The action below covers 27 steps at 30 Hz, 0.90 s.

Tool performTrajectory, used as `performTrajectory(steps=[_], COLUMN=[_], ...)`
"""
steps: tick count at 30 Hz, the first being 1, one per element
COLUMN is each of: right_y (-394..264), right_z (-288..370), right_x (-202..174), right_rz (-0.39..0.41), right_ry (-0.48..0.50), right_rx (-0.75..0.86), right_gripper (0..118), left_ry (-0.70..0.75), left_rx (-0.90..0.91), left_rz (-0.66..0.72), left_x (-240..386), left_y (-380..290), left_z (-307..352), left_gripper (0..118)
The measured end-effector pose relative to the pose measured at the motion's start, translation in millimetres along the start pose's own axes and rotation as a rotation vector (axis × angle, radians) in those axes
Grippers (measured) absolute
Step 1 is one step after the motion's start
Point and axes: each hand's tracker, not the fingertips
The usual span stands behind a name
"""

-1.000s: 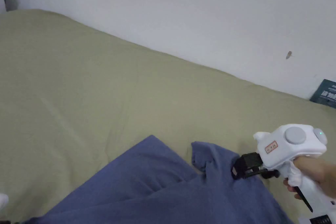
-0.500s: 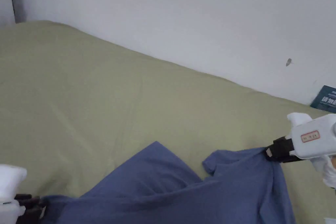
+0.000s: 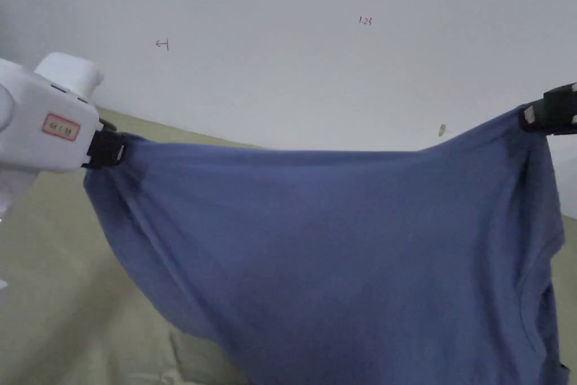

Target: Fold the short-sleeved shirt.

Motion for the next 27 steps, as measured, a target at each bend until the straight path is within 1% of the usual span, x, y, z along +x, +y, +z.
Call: performTrajectory(steps=[1,3,4,5,7,9,11,12,13,15,16,18,19,21,25,26,27], right_y=[9.5,29.1,37.9,45.1,61.7,78.2,93.9,101.5,108.5,121.9,126.4,130.4,130.7,126.4,103.0,93.2,81.9], right_z=[3.0,2.7,2.9,2.4,0.3,-2.2,-4.6,-4.9,-4.0,-0.8,2.5,7.7,10.2,15.1,23.6,26.6,30.4], right_x=[3.7,9.2,11.8,14.1,16.1,18.2,15.9,16.0,15.1,15.7,16.7,16.2,17.8,15.1,8.6,5.7,1.0], right_rz=[-0.005,-0.011,-0.004,-0.003,-0.011,0.002,0.018,0.018,0.009,-0.026,-0.043,-0.046,-0.048,-0.032,0.008,0.019,0.039], right_ry=[-0.026,-0.036,-0.072,-0.072,-0.109,-0.130,-0.175,-0.163,-0.188,-0.194,-0.177,-0.187,-0.170,-0.171,-0.140,-0.128,-0.096], right_rx=[0.038,0.046,0.092,0.092,0.154,0.204,0.243,0.249,0.273,0.322,0.348,0.349,0.353,0.343,0.273,0.251,0.232], right_gripper=[0,0,0,0,0,0,0,0,0,0,0,0,0,0,0,0,0], left_ry=[0.005,0.017,0.030,0.038,0.054,0.100,0.098,0.121,0.129,0.157,0.155,0.158,0.160,0.172,0.128,0.113,0.099], left_rx=[0.004,0.018,0.026,0.038,0.081,0.129,0.134,0.162,0.172,0.222,0.225,0.232,0.231,0.243,0.209,0.204,0.198], left_rz=[-0.018,0.001,0.009,0.022,0.009,-0.010,0.010,0.012,0.003,-0.023,-0.019,-0.012,-0.009,-0.017,-0.026,-0.027,-0.034], left_x=[-0.9,-3.6,-4.6,-5.3,-5.1,-2.1,-0.8,0.8,1.7,3.2,3.0,2.6,2.5,3.7,3.3,3.9,5.3], left_y=[15.2,40.9,56.3,68.0,95.8,121.3,141.6,149.9,156.7,169.6,173.6,177.8,177.6,170.7,147.4,137.7,127.0], left_z=[-4.9,-13.6,-18.7,-21.4,-27.9,-31.7,-34.8,-34.7,-35.3,-32.9,-32.1,-31.2,-30.2,-28.8,-33.4,-33.7,-33.4], left_gripper=[6,6,6,6,6,6,6,6,6,6,6,6,6,6,6,6,6])
